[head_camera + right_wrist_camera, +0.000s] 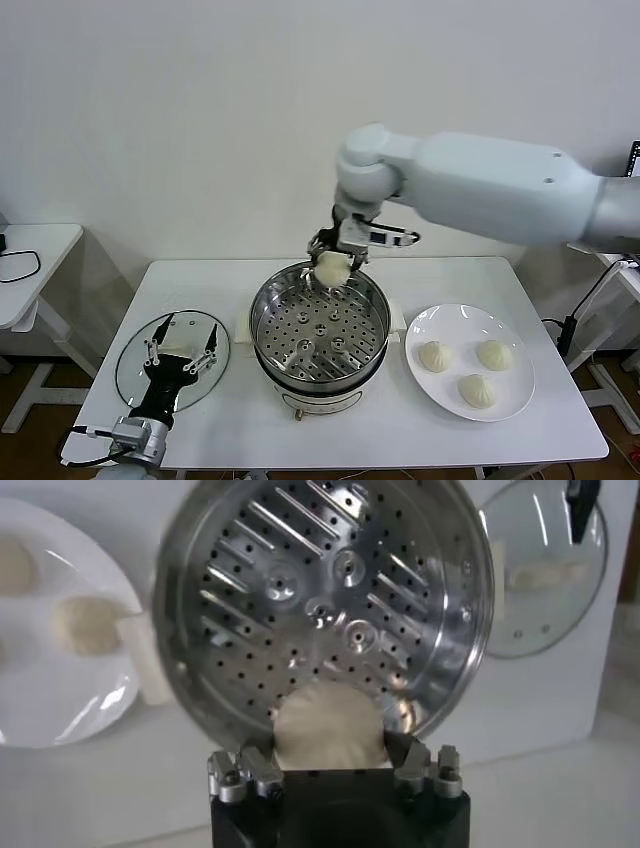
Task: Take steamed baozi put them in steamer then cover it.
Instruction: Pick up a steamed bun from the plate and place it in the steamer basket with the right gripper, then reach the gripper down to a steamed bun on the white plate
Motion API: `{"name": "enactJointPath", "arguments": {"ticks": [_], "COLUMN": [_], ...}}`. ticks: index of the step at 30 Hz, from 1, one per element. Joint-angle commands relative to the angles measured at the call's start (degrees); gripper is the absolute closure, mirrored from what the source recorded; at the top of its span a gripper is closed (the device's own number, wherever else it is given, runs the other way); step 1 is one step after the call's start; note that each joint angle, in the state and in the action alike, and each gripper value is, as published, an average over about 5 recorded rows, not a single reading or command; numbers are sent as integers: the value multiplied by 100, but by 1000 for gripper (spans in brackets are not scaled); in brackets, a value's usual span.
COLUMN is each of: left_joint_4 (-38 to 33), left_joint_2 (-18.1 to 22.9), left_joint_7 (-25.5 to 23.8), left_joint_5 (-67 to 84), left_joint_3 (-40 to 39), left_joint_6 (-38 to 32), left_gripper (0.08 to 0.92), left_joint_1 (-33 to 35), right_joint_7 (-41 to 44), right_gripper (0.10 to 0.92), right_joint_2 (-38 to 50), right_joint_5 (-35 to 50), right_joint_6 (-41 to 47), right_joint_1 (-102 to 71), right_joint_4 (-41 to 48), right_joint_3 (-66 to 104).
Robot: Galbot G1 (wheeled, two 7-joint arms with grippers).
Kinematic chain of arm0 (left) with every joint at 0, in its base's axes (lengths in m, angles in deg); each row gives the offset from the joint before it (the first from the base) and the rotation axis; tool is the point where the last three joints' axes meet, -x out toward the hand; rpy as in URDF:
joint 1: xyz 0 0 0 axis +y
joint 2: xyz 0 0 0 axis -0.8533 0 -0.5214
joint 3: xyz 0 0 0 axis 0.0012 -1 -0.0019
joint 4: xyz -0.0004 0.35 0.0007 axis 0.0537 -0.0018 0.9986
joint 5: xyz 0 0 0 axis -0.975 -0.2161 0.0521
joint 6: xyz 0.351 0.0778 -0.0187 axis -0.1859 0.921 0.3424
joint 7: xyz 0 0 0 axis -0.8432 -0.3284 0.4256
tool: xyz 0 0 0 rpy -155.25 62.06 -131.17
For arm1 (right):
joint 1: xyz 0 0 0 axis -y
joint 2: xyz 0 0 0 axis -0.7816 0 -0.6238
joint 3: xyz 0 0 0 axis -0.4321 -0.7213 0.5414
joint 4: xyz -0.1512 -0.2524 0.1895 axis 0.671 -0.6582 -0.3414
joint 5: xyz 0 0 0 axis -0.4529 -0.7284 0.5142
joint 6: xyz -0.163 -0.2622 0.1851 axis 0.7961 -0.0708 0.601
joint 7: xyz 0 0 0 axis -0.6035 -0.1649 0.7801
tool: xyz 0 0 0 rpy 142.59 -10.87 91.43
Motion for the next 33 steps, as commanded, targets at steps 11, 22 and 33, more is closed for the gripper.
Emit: {"name": "enactJointPath", "arguments": {"ticks": [11, 22, 33], "left_joint_4": [172, 131, -60], "left_joint_2": [-4, 14, 41], "left_joint_7": [-39, -38, -17], "left_joint_5": [80, 76, 55], "left_joint_3": [247, 250, 197], "left_joint_6": [-10, -7, -11], "left_gripper": [177, 177, 177], "left_joint_1": [-13, -5, 99], "right_joint_7": [-118, -118, 320], "right_gripper": [279, 206, 203], "right_joint_2": [-702, -450, 1502], "right_joint_5": [-409, -447, 864], "right_joint_6": [-110, -30, 1241], "right_joint_1": [-1107, -958, 465], "right_joint_4": [1023, 854, -509], "right_joint_3": [110, 265, 216]}}
